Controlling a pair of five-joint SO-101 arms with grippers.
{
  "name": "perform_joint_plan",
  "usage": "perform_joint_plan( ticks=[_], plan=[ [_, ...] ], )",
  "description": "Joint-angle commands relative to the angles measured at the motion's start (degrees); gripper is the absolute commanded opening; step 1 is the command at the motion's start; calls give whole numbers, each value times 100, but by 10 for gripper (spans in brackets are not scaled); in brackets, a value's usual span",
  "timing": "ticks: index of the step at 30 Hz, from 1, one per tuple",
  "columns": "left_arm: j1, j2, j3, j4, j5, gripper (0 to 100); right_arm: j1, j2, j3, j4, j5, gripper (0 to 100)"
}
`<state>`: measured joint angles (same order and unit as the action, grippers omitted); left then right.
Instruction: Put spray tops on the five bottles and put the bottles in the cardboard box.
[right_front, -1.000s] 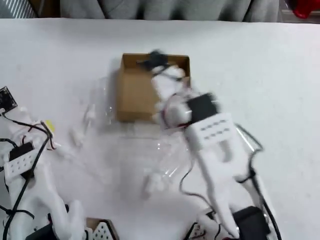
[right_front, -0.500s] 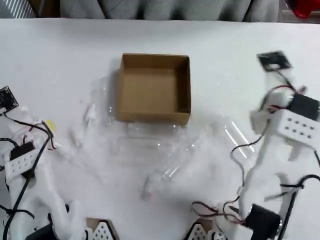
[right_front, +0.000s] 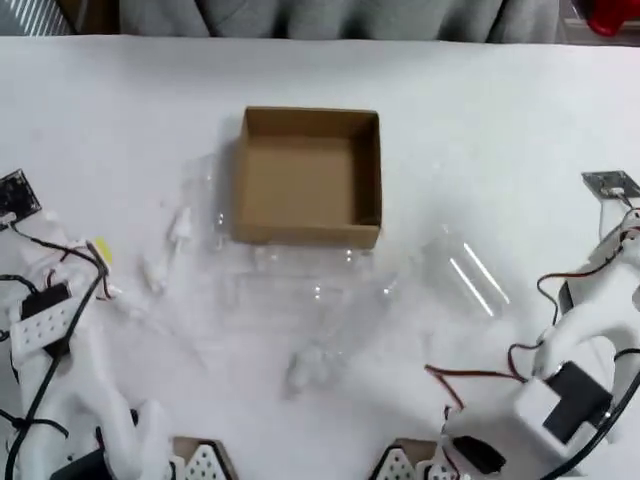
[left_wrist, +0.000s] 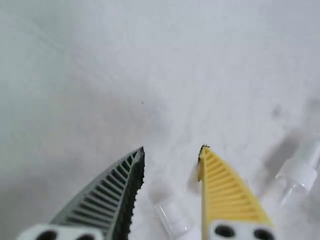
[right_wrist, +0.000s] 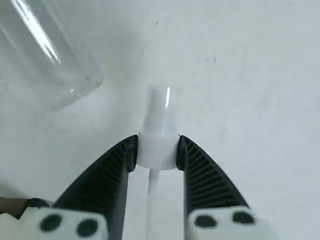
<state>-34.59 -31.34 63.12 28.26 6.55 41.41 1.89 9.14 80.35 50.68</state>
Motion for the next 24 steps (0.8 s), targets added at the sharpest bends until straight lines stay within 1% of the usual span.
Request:
perform_joint_plan(
  ticks=[1,3,6,10,11,13,17,20,24],
  plan=[
    [92,4,-290,-114,-88,181,163,215,-246,-391,-35,130],
    [92,4,-290,-114,-88,181,171,479,-246,-620,-53,168],
    [92,4,-290,-114,-88,183,154,831,-281,-910,-53,199],
    [92,4,-290,-114,-88,184,171,892,-422,-927,-9,262],
    [92,4,-290,-105,-88,184,207,848,-448,-919,0,263],
    [92,4,-290,-105,-88,184,303,673,-484,-752,0,205],
    [92,-22,-290,53,-88,182,444,189,-475,-391,-53,12],
    [92,-31,-290,62,-88,181,602,-75,-475,-57,-53,41],
    [92,-31,-299,141,-88,181,822,-277,-475,286,-53,16]
  ],
)
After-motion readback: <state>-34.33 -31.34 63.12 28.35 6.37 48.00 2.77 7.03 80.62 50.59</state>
